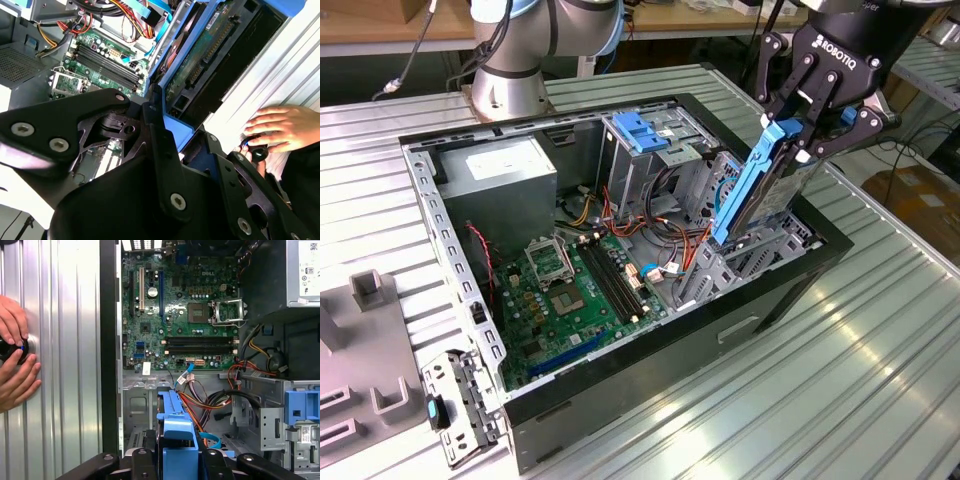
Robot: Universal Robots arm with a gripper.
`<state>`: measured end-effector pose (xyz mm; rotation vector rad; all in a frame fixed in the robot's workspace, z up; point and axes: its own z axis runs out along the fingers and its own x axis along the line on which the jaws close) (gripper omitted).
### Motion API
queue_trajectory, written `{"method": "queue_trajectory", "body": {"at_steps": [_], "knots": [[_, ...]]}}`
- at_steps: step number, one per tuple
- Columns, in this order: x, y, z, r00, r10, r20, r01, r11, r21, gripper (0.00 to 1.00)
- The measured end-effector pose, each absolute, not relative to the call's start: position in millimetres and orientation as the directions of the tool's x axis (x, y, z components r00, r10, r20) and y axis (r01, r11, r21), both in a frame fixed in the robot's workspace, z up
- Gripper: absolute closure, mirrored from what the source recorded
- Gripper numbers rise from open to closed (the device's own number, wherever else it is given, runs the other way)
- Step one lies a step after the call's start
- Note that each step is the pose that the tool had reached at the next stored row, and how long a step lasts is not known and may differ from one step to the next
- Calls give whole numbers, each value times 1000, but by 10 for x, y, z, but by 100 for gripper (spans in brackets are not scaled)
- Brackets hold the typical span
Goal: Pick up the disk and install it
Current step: 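Insert the disk into the insertion slot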
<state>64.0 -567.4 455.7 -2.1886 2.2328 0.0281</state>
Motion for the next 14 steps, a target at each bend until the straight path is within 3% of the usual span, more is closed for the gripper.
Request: {"method": "queue_trajectory", "body": {"at_steps": [14], "knots": [[640, -5688, 4470, -20, -1000, -23, -1000, 20, 2, 63]]}}
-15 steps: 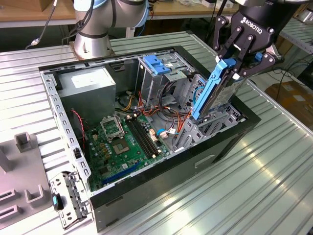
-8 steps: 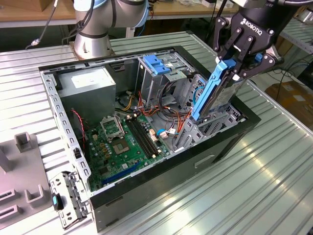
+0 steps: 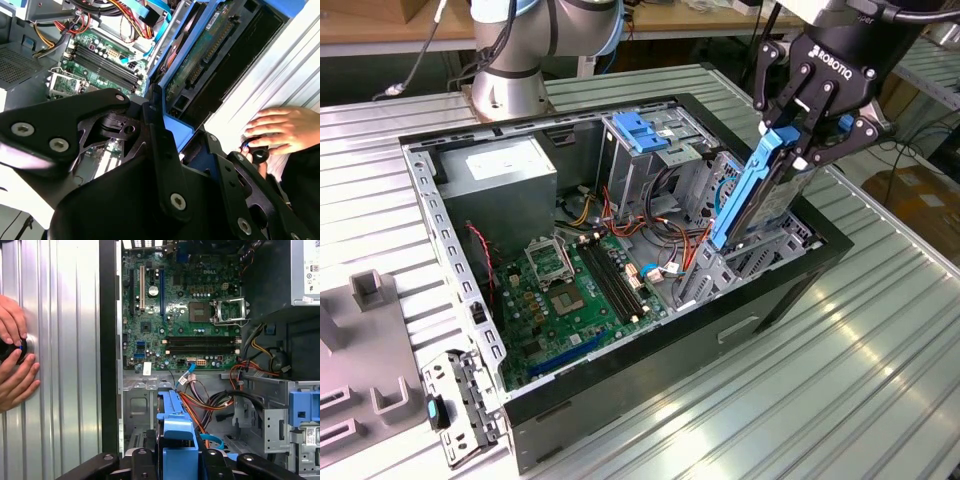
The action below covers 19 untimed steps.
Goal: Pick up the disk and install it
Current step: 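Insert the disk into the insertion slot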
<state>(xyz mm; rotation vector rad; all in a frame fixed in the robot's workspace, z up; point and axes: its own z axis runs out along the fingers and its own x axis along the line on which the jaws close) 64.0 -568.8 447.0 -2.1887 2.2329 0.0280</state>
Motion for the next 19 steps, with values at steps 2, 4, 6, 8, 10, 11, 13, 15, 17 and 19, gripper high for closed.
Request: {"method": "queue_trajectory", "body": {"at_steps": [2, 4, 6, 8, 10, 11, 13, 15, 17, 19], "knots": [[640, -5688, 4451, -20, -1000, -23, -1000, 20, 2, 63], [640, -5689, 4432, -20, -1000, -23, -1000, 20, 2, 63], [640, -5689, 4418, -20, -1000, -23, -1000, 20, 2, 63], [640, -5691, 4390, -20, -1000, -23, -1000, 20, 2, 63], [640, -5692, 4369, -20, -1000, -23, -1000, 20, 2, 63], [640, -5693, 4359, -20, -1000, -23, -1000, 20, 2, 63], [640, -5697, 4328, -20, -1000, -23, -1000, 20, 2, 63], [640, -5702, 4287, -20, -1000, -23, -1000, 20, 3, 63], [640, -5704, 4255, -20, -1000, -23, -1000, 20, 3, 63], [640, -5706, 4218, -20, -1000, -23, -1000, 20, 3, 63]]}}
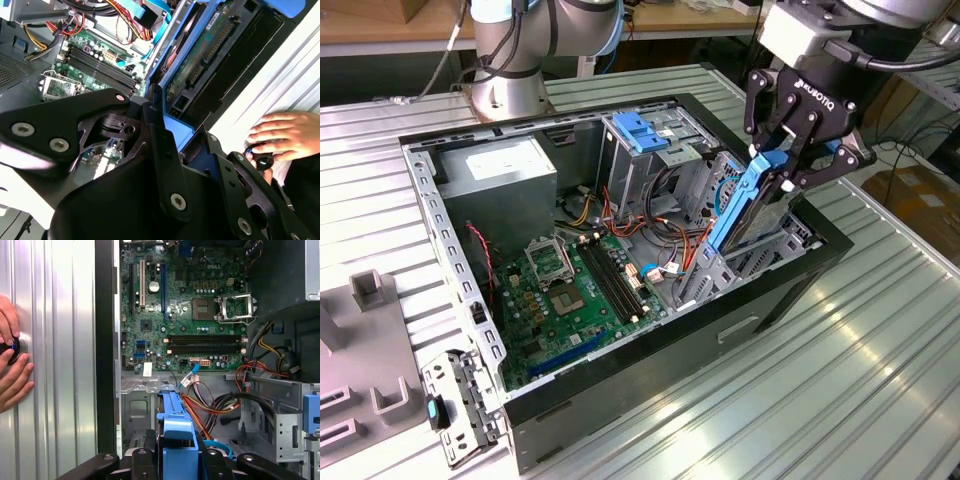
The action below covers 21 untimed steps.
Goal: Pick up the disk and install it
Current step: 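Insert the disk into the insertion slot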
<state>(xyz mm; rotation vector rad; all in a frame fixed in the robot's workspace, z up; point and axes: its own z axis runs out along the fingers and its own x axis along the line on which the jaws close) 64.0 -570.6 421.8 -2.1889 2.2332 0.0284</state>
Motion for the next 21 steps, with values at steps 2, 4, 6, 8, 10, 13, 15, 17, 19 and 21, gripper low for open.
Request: {"method": "queue_trajectory", "body": {"at_steps": [2, 4, 6, 8, 10, 13, 15, 17, 19, 21], "knots": [[640, -5707, 4169, -20, -1000, -23, -1000, 20, 3, 63], [640, -5707, 4129, -20, -1000, -23, -1000, 20, 3, 63], [640, -5707, 4088, -20, -1000, -23, -1000, 20, 3, 63], [640, -5708, 4053, -20, -1000, -23, -1000, 20, 3, 63], [640, -5708, 4014, -20, -1000, -23, -1000, 20, 3, 63], [640, -5708, 3942, -20, -1000, -23, -1000, 20, 3, 63], [640, -5708, 3895, -20, -1000, -23, -1000, 20, 3, 63], [640, -5708, 3837, -20, -1000, -23, -1000, 20, 3, 63], [640, -5708, 3795, -20, -1000, -22, -1000, 20, 3, 63], [640, -5708, 3786, -20, -1000, -22, -1000, 20, 3, 82]]}}
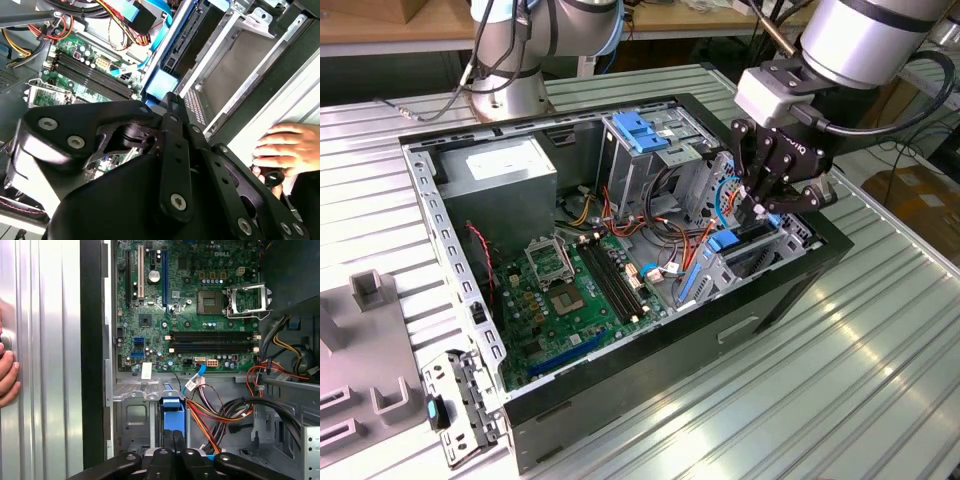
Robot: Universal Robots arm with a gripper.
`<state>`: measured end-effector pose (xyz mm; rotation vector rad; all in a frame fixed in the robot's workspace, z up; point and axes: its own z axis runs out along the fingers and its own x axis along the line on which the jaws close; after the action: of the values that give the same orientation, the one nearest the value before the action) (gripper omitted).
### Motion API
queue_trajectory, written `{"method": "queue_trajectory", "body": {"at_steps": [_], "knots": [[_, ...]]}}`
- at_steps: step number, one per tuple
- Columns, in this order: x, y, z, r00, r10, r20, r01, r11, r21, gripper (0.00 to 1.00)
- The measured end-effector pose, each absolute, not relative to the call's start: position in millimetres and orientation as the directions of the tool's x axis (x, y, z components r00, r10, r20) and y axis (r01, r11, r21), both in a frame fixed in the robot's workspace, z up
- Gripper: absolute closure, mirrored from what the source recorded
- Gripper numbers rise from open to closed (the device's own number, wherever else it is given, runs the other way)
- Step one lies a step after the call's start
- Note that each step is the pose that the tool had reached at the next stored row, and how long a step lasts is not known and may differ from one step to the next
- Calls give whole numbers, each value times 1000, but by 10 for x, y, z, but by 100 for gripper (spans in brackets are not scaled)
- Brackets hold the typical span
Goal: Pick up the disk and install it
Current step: 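Insert the disk into the insertion slot, then insert the first disk wire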
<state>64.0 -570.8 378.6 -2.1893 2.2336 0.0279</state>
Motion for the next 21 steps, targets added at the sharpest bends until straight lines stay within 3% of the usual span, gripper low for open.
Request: {"method": "queue_trajectory", "body": {"at_steps": [1, 21], "knots": [[641, -5708, 3784, -20, -1000, -22, -1000, 20, 3, 89], [647, -5709, 3703, -20, -1000, -22, -1000, 20, 2, 89]]}}
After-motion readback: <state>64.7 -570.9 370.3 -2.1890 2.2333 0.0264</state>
